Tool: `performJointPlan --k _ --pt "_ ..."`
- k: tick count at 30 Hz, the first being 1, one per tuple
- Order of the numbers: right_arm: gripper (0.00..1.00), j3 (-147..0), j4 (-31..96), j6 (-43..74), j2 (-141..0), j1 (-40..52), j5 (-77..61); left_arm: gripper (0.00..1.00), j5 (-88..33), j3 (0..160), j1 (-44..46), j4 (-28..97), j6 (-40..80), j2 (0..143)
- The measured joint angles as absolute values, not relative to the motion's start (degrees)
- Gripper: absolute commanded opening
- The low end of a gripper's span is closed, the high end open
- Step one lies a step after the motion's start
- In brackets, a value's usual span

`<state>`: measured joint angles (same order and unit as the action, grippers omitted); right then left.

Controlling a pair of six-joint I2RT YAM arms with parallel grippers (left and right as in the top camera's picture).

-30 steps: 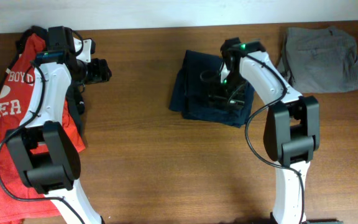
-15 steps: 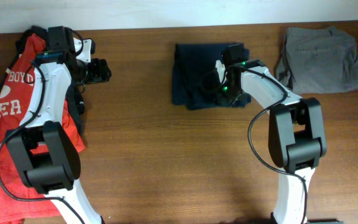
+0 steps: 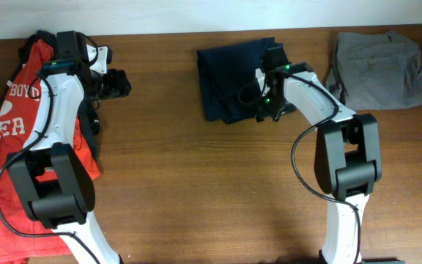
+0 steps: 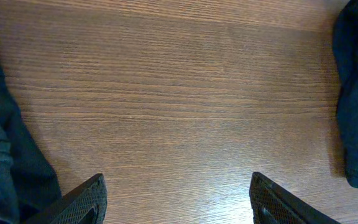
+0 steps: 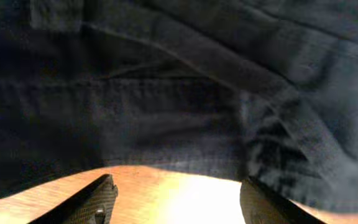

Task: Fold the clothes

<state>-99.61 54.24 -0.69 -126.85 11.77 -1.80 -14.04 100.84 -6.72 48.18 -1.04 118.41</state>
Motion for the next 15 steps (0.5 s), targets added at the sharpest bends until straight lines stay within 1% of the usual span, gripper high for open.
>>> performJointPlan --k 1,2,4,5,6,7,8,11,15 --pt "0.71 -100.82 56.12 1.17 -126.45 11.77 -2.48 0.73 -13.85 100.84 -6.72 48.12 -1.04 118.41" --pt "0.74 -102.32 58.63 4.84 -125.36 11.77 -3.22 0.73 -13.50 100.84 -6.72 48.21 -1.04 118.41" --pt "0.85 -104.03 60.73 13.02 -121.45 11.77 -4.14 0.73 -13.02 100.84 -6.72 48.16 -1.04 118.41" --pt "0.92 -104.66 60.90 17.85 -119.55 11.77 -4.38 0.73 -12.99 100.84 -6.72 48.12 -1.04 118.41" --pt "0.95 -105.30 60.75 22.92 -117.69 11.77 -4.62 0.73 -12.95 100.84 -6.72 48.12 -1.04 118.41" --pt "0.96 -105.49 60.23 26.06 -116.99 11.77 -4.75 0.73 -12.86 100.84 -6.72 48.12 -1.04 118.41" --pt "0.96 -105.56 58.89 31.97 -116.60 11.77 -5.04 0.73 -12.78 100.84 -6.72 48.14 -1.04 118.41" --pt "0.96 -103.74 55.02 40.93 -117.47 11.77 -5.93 0.73 -12.75 100.84 -6.72 48.14 -1.04 118.41" --pt "0.96 -95.96 46.61 51.13 -119.92 11.77 -8.23 0.73 -12.56 100.84 -6.72 48.16 -1.04 118.41"
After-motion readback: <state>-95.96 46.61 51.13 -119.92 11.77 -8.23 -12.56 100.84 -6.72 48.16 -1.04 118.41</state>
